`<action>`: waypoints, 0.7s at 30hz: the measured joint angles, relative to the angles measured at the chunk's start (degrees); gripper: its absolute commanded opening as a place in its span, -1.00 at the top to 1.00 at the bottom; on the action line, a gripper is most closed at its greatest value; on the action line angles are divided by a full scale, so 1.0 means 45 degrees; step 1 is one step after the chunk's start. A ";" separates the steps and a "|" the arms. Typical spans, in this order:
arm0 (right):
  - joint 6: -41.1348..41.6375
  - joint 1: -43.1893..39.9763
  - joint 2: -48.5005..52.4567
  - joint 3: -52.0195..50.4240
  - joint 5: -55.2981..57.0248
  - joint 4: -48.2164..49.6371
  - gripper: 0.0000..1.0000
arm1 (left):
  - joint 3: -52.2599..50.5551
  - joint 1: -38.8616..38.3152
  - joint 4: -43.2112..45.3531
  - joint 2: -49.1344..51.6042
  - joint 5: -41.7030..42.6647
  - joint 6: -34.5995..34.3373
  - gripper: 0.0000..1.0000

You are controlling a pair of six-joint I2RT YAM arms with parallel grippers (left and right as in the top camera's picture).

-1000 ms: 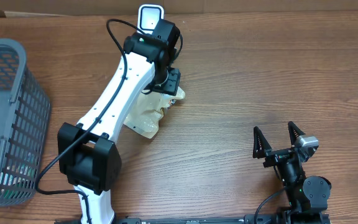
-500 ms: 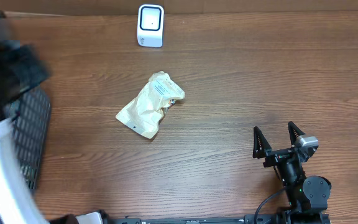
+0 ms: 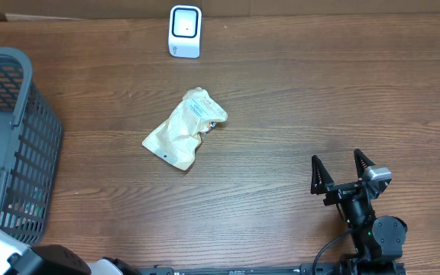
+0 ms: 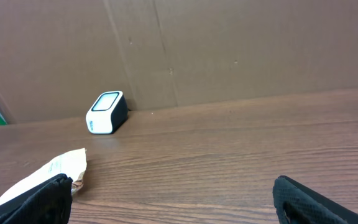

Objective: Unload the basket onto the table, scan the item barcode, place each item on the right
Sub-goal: 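Release the beige bag on the table and return left gripper to basket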

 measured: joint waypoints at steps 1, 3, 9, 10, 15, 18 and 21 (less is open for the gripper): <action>0.0005 -0.0005 0.0000 0.0000 -0.0005 -0.0005 -1.00 | -0.0573 0.0039 0.0325 0.0005 0.0092 0.0078 -0.21; 0.0000 -0.0005 0.0000 0.0000 -0.0005 -0.0005 -1.00 | -0.1685 0.0039 0.0869 0.0019 0.0243 0.0228 -0.23; 0.0000 -0.0005 0.0000 0.0000 -0.0005 0.0000 -1.00 | -0.4231 0.0068 0.2215 0.0044 0.0393 0.0690 -0.26; 0.0005 -0.0005 0.0000 0.0000 -0.0005 -0.0010 -1.00 | -0.4653 0.0073 0.2531 0.0044 0.0398 0.0733 -0.26; -0.0005 -0.0005 0.0000 0.0000 0.0000 -0.0005 -1.00 | -0.5814 0.0073 0.3118 0.0044 0.0408 0.0743 -0.22; 0.0000 -0.0005 0.0000 0.0000 0.0000 -0.0005 -1.00 | -0.6159 0.0063 0.3113 0.0068 0.0505 0.0748 -0.19; 0.0000 -0.0005 0.0000 0.0000 -0.0005 -0.0005 -1.00 | -0.6275 0.0068 0.2943 0.0325 0.0607 0.0748 -0.22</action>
